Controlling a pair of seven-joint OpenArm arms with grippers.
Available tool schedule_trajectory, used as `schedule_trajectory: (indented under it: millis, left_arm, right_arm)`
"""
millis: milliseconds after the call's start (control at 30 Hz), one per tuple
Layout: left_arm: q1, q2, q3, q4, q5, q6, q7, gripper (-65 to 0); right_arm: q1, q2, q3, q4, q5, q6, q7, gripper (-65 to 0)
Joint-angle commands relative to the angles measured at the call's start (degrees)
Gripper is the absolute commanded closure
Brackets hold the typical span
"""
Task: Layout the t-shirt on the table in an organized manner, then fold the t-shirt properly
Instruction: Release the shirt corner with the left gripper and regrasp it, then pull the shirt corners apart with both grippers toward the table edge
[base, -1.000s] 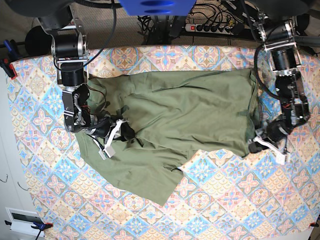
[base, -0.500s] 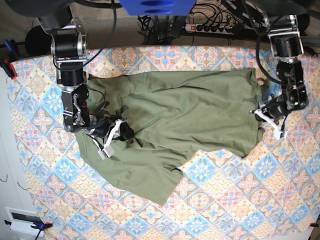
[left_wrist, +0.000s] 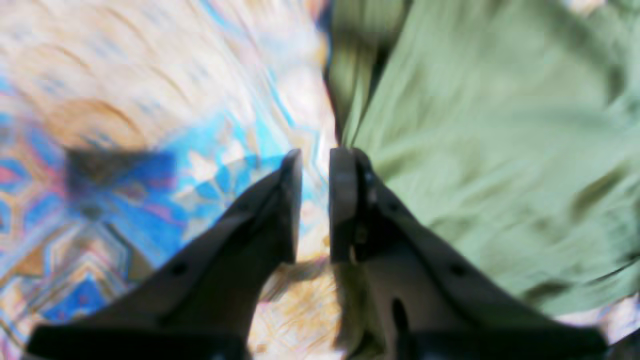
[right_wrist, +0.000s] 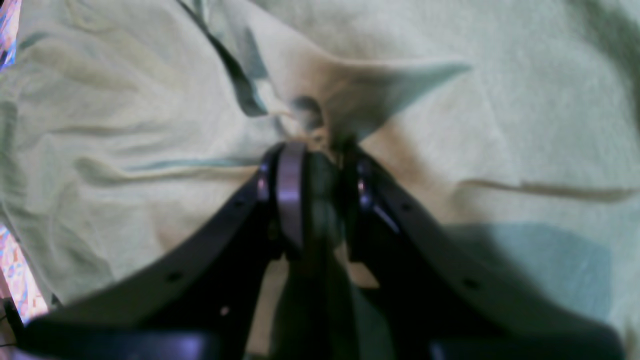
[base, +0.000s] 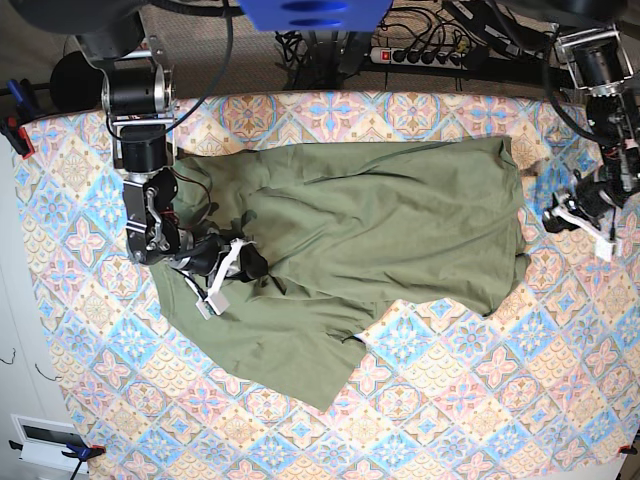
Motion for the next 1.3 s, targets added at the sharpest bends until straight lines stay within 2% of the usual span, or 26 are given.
schedule_trajectory:
  millis: [0, 133, 200, 333, 433, 533, 633, 733, 833, 933, 1033, 1133, 1267]
  left_arm:
    - [-1.5, -0.6, 0.1, 1.0, -1.9, -0.4, -0.5, -10.8]
    - [-5.3, 1.7, 0.2, 1.0, -1.8, 0.0, -0.5, -14.6]
    - [-7.7, 3.6, 0.9, 1.0, -1.6, 0.0, -0.5, -21.8]
    - [-10.9, 5.3, 6.5, 1.0, 1.8, 0.0, -0.7, -35.9]
    - [-11.0, 7.2, 7.0, 1.0, 5.2, 0.0, -0.7, -42.2]
    - [-10.7, 7.5, 7.2, 1.0, 5.4, 0.0, -0.4, -41.5]
    - [-7.9, 7.1, 7.1, 2.1, 2.8, -0.3, 3.8, -37.8]
    - [-2.6, 4.1, 6.1, 10.1, -1.9, -0.3, 8.8, -30.1]
    - [5.7, 3.4, -0.7, 20.2, -5.4, 0.0, 10.5, -23.7]
    - [11.5, 3.7, -8.6, 25.6, -6.0, 0.0, 13.9, -23.3]
    - [15.9, 3.7, -13.3, 27.1, -7.7, -0.1, 14.8, -23.4]
    - [18.7, 3.8, -14.8, 26.7, -8.5, -0.1, 14.6, -23.4]
    - [18.6, 7.2, -14.8, 26.7, -6.5, -0.1, 14.5, -23.4]
  right_arm:
    - [0.0, 0.8, -0.2, -0.1, -4.3, -1.8, -4.2, -13.2]
    - [0.0, 0.7, -0.3, 2.5, -4.3, -1.8, -4.2, -13.2]
    - [-0.1, 0.7, -0.4, 4.5, -4.3, -1.8, -4.2, -13.2]
    - [-0.2, 0.7, -0.2, 5.9, -4.2, -1.8, -5.9, -13.2]
    - [-0.2, 0.7, -0.2, 6.7, -4.2, -1.8, -6.6, -13.2]
    - [-0.4, 0.7, -0.2, 9.0, -4.2, -1.8, -6.8, -13.2]
    - [-1.5, 0.7, -0.1, 9.3, -4.2, -1.8, -6.8, -13.2]
    - [-1.8, 0.7, -0.1, 9.2, -4.2, -1.8, -6.6, -13.2]
    - [-1.8, 0.7, -0.1, 9.2, -4.2, -1.8, -6.6, -13.2]
    - [-1.8, 0.7, -0.1, 9.2, -4.2, -1.8, -6.6, -13.2]
    - [-1.8, 0.7, -0.1, 9.2, -4.2, -1.8, -6.6, -13.2]
    - [-1.8, 0.7, -0.1, 9.2, -4.2, -1.8, -6.5, -13.2]
    - [-1.8, 0.7, -0.1, 9.2, -4.2, -1.7, -6.5, -13.2]
